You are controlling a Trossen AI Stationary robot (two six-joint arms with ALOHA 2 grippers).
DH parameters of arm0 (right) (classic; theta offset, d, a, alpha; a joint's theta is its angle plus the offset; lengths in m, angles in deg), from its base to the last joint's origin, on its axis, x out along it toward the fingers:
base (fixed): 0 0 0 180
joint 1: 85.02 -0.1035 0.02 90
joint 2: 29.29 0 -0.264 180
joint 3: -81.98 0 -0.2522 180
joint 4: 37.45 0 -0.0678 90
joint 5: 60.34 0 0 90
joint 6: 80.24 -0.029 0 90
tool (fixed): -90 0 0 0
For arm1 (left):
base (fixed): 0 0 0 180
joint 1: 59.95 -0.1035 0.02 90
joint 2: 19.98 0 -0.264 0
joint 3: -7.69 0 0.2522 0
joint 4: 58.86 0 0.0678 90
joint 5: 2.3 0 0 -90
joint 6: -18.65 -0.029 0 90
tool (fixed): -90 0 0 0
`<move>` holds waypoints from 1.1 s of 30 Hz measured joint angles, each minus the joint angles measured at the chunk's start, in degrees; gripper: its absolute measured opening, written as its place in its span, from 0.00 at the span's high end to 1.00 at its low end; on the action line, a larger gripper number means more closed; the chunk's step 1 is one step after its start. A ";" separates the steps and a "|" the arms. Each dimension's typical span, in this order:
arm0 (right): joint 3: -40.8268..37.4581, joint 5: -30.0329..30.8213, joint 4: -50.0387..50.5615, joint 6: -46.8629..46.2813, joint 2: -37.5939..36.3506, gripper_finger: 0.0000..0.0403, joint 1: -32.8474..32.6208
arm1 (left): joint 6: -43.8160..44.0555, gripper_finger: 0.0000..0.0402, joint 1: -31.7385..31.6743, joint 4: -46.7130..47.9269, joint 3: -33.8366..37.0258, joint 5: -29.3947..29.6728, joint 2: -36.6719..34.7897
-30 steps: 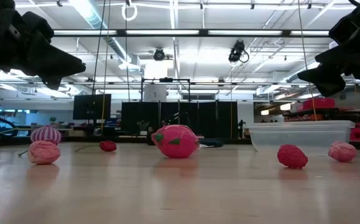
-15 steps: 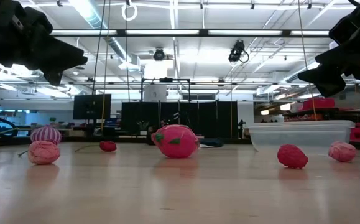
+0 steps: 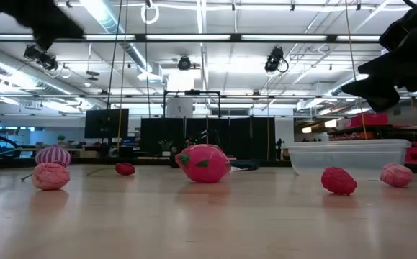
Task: Pick and placing Produce into tupperware
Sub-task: Put the cherry into the transparent bin
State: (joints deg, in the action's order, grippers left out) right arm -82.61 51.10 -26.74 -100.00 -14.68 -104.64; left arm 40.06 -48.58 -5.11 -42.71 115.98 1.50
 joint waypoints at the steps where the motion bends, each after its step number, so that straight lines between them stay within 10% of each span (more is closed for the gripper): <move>1: 0.00 -0.02 0.02 -1.34 0.00 0.34 0.00 | 3.28 0.73 0.40 3.64 -0.43 -0.04 2.01; 20: 0.00 2.34 -1.29 20.88 0.02 0.34 0.00 | 22.24 0.73 13.84 -13.72 4.10 -6.17 42.46; 33: 0.00 2.17 -8.81 21.59 0.02 0.34 0.00 | 15.06 0.73 4.06 -21.87 4.08 -1.39 56.49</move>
State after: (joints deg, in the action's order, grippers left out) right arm -82.61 53.27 -35.55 -78.41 -14.66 -104.64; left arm 55.13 -44.52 -26.98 -38.63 114.59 57.99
